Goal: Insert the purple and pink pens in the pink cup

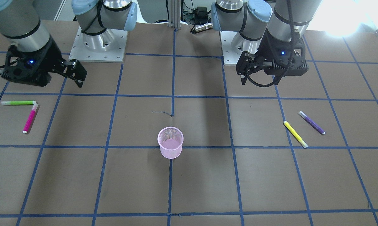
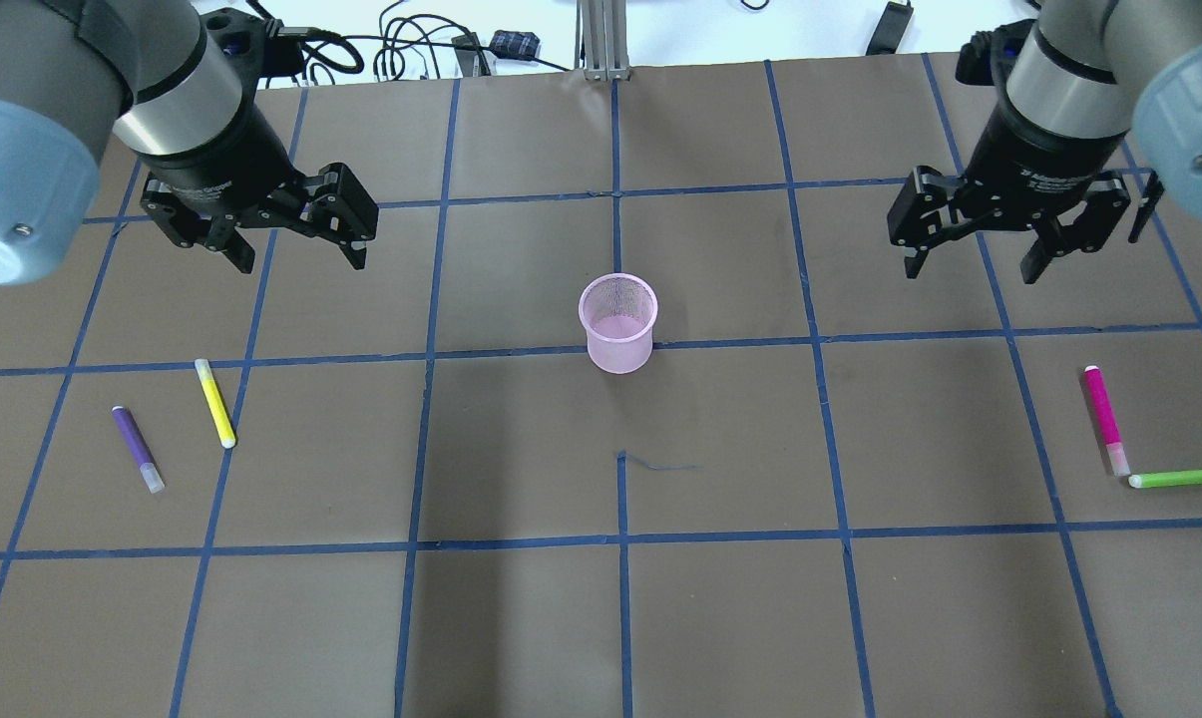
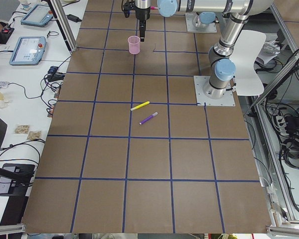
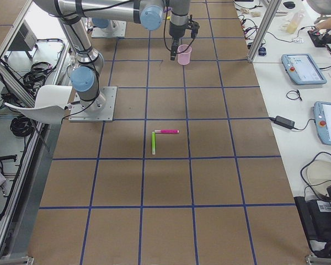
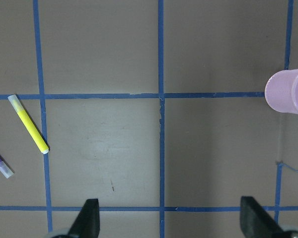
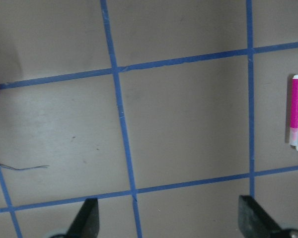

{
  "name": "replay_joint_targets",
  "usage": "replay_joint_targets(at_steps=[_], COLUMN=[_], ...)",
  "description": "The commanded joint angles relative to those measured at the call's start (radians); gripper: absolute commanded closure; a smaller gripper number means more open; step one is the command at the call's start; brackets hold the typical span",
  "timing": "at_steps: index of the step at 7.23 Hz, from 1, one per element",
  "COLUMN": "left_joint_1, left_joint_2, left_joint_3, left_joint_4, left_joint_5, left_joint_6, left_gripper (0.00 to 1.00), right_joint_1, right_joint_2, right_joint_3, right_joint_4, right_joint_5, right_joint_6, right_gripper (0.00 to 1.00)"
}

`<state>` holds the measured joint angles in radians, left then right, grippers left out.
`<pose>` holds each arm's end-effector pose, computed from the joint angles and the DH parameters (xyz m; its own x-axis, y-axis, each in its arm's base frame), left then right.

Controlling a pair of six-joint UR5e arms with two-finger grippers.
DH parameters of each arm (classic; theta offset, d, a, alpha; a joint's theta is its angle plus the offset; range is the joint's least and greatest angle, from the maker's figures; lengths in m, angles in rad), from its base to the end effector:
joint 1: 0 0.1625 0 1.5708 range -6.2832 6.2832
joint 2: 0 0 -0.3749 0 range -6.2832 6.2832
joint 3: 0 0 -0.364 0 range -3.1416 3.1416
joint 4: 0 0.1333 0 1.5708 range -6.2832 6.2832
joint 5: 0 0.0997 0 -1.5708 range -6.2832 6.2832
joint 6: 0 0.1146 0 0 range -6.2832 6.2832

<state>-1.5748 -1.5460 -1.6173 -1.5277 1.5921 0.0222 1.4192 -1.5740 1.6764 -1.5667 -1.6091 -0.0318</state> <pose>-0.1327 -0.4562 0.4170 -0.9994 0.0257 -0.0218 0.0262 0.9994 -0.0209 0.0598 -0.4622 0.3757 -0.9927 0.1156 0.0347 0.1187 0.9871 0.1075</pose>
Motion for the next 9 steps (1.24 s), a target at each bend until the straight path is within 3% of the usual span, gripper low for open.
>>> replay_joint_targets(at_steps=[1, 2, 3, 4, 6, 7, 9], left_joint_1=[0.042, 0.117, 0.175, 0.223, 0.367, 0.431, 0.527], left_joint_2=[0.004, 0.004, 0.004, 0.004, -0.003, -0.014, -0.055], left_joint_3=[-0.001, -0.001, -0.001, -0.001, -0.012, -0.038, -0.055], left_joint_4=[-0.002, -0.005, -0.014, -0.015, -0.017, 0.000, 0.011], left_joint_5=[0.003, -0.001, -0.001, -0.001, -0.009, -0.012, -0.017], left_joint_6=[0.131, 0.210, 0.279, 0.414, 0.691, 0.828, 1.052], left_gripper=[0.00, 0.00, 0.00, 0.00, 0.00, 0.00, 0.00], right_joint_1=[-0.196, -0.241, -0.306, -0.400, -0.422, -0.422, -0.422], right_joint_2=[0.063, 0.142, 0.205, 0.231, 0.311, 0.342, 0.371], right_joint_3=[0.086, 0.127, 0.143, 0.157, 0.187, 0.187, 0.189], right_joint_4=[-0.092, -0.322, -0.399, -0.398, -0.470, -0.475, -0.472], right_joint_5=[-0.005, -0.009, -0.053, -0.049, -0.066, -0.090, -0.091], right_joint_6=[-0.201, -0.303, -0.397, -0.430, -0.430, -0.428, -0.425], right_gripper=[0.00, 0.00, 0.00, 0.00, 0.01, 0.22, 0.33])
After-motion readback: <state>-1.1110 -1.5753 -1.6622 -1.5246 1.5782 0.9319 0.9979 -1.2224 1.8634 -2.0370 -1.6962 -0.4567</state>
